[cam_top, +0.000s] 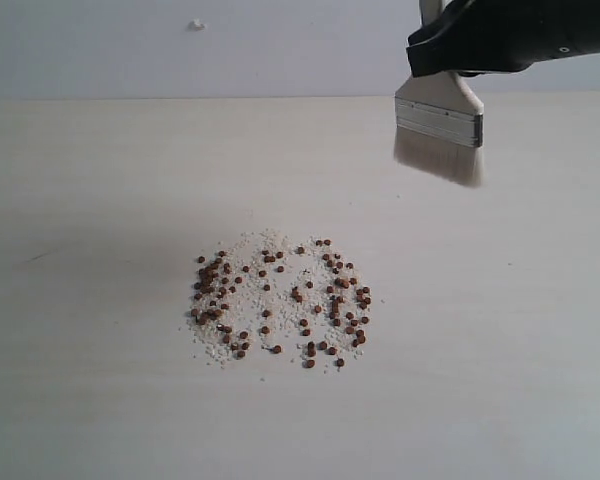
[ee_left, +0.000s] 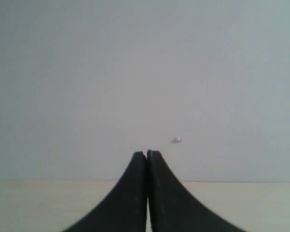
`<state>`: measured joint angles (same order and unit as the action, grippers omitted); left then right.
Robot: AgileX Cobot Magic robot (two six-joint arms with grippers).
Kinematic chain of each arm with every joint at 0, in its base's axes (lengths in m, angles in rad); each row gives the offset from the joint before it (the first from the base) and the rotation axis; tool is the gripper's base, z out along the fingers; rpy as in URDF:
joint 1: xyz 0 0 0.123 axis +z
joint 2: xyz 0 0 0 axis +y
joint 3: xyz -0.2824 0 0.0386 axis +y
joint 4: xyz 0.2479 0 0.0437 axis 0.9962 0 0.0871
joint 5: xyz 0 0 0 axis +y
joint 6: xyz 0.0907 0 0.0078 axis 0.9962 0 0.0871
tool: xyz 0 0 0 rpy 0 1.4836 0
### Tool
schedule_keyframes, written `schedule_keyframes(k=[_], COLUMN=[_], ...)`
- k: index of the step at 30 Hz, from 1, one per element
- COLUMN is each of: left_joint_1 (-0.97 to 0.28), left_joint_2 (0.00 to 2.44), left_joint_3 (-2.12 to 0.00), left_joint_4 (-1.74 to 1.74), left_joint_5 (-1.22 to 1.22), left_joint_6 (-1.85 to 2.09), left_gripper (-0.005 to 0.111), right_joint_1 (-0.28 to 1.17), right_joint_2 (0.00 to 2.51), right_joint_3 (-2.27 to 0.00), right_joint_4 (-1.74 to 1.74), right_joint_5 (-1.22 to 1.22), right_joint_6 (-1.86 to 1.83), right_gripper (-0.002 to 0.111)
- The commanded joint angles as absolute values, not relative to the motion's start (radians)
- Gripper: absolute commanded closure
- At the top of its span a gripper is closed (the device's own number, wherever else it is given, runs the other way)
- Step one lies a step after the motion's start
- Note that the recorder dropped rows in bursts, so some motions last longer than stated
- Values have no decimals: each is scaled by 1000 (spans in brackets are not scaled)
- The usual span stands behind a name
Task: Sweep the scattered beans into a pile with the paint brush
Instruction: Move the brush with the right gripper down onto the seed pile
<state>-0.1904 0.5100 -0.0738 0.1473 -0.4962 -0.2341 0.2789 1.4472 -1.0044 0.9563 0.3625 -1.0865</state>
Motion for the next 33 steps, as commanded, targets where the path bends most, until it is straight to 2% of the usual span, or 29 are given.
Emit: schedule_keyframes(k=[1,9,11,13,19,23,26,28,33], left_joint_1=[-187,-187,-185,-185,-185,-185,-185,-185,-185], left_joint_2=[312,0,0,0,0,0,0,0,0], left_joint_3=[-54,-4,0,0,0,0,0,0,0], left_joint_4=[105,95,95,93,93,93,93,93,93], left_joint_5=[-289,14,84,115,145,145,145,145,145], left_joint_6=[-205,-230,-273,-299,-320,-318,-318,-318,-318], left_gripper=[107,107,107,107,107,107,107,107,107], right_joint_1=[280,280,286,339,632,664,664,664,664], right_joint_2=[1439,1416,1407,1387,1363,1362,1362,1362,1368], right_joint_3=[-1003,-993,-941,-861,-687,-572,-361,-283,-217], right_joint_4=[967,939,939,944,839,672,478,429,364], right_joint_5=[395,377,281,66,-446,-646,-955,-1064,-1089], right_joint_6=[-1085,-1088,-1110,-1158,-1051,-805,-464,-384,-403], right_gripper=[108,108,108,108,108,108,108,108,108])
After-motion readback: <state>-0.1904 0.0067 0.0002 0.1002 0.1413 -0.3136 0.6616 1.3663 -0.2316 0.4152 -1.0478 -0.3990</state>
